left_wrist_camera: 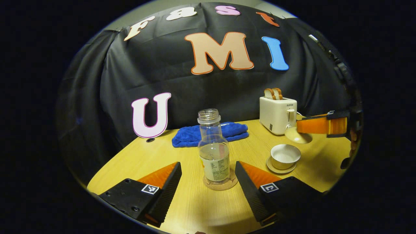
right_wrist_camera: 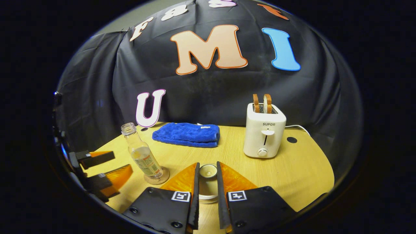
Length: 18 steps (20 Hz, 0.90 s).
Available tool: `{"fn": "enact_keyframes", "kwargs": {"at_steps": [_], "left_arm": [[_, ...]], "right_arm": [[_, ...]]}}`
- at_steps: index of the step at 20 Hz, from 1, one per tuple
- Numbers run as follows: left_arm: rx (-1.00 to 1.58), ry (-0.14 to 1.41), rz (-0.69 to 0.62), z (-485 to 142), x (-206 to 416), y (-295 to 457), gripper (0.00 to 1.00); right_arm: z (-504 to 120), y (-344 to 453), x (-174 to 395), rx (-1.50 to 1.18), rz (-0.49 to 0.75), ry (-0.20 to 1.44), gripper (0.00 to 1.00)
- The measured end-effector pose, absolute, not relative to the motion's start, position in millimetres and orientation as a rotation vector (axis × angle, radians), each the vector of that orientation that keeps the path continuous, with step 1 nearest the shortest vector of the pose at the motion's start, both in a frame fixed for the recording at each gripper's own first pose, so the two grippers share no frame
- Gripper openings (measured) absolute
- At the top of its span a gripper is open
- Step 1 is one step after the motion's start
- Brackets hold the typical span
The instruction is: Open the teacup lid with one hand, grasp the water bottle and pour water into the teacup with the other hand; after pouring, place the water bottle on the coaster and then close the teacup lid.
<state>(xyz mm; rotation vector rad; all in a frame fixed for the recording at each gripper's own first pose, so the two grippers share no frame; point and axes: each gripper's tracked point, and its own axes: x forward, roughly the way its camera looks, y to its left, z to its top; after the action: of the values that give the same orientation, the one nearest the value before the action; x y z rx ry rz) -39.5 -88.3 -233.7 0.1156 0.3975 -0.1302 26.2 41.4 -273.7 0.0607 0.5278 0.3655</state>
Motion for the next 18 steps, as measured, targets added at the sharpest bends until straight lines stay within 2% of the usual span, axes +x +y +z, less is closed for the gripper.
{"fn": "enact_keyframes", "kwargs": {"at_steps": [3,7,9,11,12,18], "left_arm": [[0.104,0.355,-0.12,-208.4,-44.4,-83.4,0.96],[0.088,0.334,-0.092,-191.2,-48.1,-72.4,0.96],[0.085,0.321,-0.085,-185.8,-48.1,-70.2,0.96],[0.095,0.317,-0.084,-183.0,-50.0,-68.0,0.96],[0.1,0.315,-0.086,-181.3,-50.1,-66.7,0.96],[0.103,0.308,-0.082,-160.6,-49.3,-58.5,0.96]], "right_arm": [[-293.1,49.2,28.8,0.028,0.379,0.533,0.31],[-315.5,56.9,26.0,0.013,0.388,0.566,0.26],[-322.6,56.9,26.7,0.003,0.386,0.574,0.28],[-328.9,58.1,27.5,0.0,0.389,0.584,0.31],[-328.6,58.7,28.9,0.004,0.389,0.578,0.28],[-331.3,58.5,26.8,0.006,0.374,0.578,0.28]]}}
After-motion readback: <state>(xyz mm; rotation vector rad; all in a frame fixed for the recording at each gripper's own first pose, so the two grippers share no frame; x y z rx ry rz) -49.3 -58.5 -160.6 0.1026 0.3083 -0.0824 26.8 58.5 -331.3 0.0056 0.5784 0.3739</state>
